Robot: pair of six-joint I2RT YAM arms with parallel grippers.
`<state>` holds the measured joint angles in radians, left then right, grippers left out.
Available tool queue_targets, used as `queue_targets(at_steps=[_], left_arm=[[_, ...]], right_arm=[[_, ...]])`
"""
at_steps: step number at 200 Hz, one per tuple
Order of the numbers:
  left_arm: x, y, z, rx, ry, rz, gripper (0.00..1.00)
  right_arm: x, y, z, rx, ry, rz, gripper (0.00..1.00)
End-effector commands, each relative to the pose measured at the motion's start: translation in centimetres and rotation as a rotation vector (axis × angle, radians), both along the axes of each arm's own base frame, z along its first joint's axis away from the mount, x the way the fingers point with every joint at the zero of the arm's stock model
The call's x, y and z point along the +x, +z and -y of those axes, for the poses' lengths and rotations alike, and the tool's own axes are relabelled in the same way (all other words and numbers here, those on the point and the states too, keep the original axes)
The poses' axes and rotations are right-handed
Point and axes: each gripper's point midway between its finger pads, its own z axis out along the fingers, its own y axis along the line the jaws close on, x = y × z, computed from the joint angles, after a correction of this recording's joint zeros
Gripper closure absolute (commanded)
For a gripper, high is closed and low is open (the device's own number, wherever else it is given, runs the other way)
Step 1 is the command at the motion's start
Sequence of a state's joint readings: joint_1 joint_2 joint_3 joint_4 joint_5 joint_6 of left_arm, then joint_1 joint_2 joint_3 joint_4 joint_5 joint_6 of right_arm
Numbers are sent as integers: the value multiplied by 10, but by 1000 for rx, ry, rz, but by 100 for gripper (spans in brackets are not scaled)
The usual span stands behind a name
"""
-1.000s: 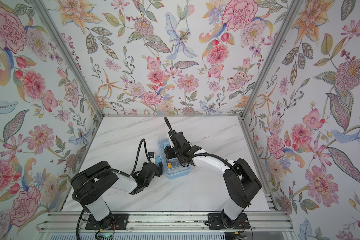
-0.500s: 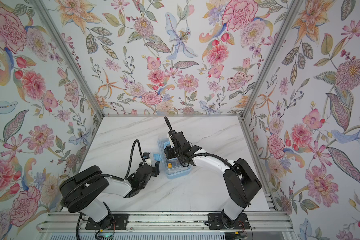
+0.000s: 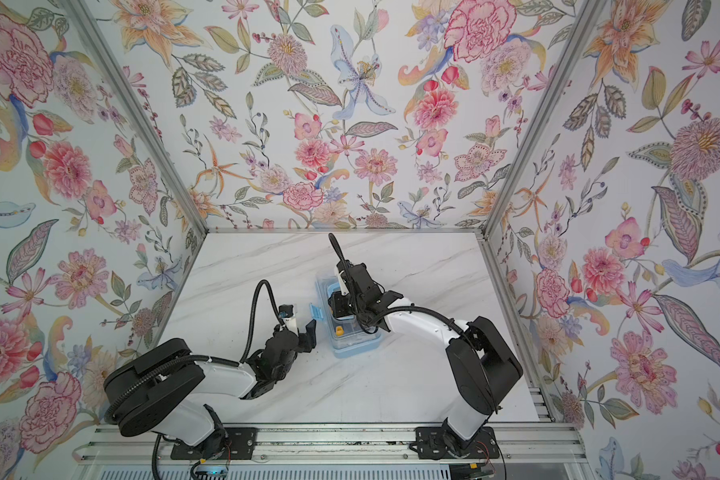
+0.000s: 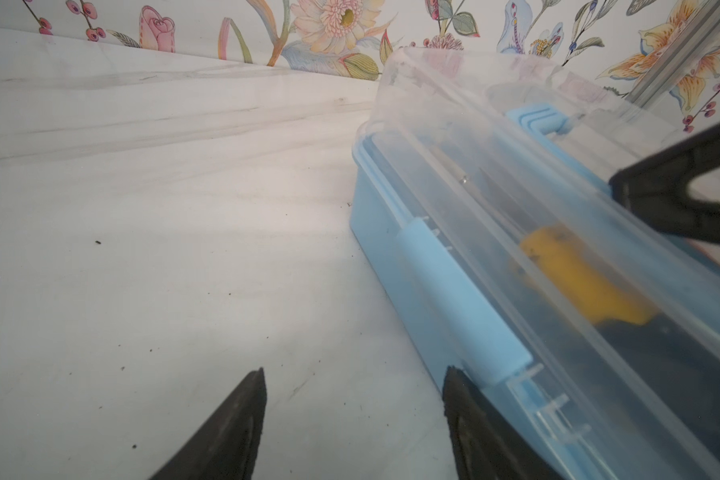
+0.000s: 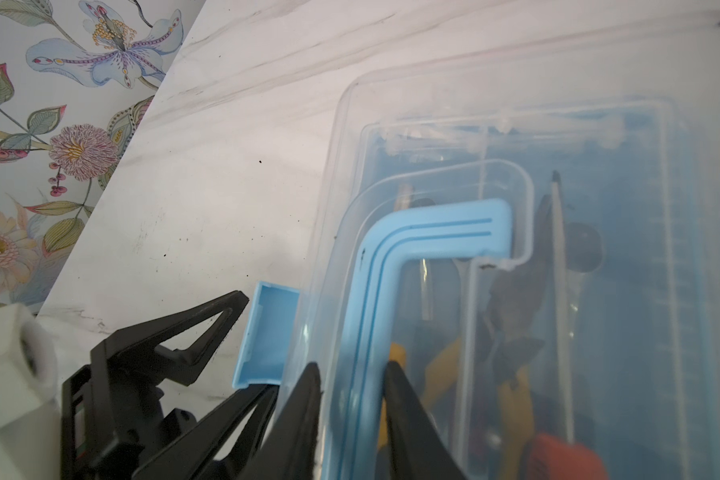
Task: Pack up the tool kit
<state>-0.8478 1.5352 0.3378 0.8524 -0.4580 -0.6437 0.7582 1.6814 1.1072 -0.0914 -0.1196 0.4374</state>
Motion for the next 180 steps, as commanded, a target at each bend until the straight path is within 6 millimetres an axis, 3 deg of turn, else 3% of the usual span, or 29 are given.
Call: queue_targets(at_steps=[1, 180], left_arm=[[5, 10, -7, -29, 41, 25, 29], [17, 33, 16, -288, -3, 29, 30]], right_arm=[[-81, -117, 54, -332, 49, -388, 71], [-88, -121, 50, -337, 68, -395, 72]])
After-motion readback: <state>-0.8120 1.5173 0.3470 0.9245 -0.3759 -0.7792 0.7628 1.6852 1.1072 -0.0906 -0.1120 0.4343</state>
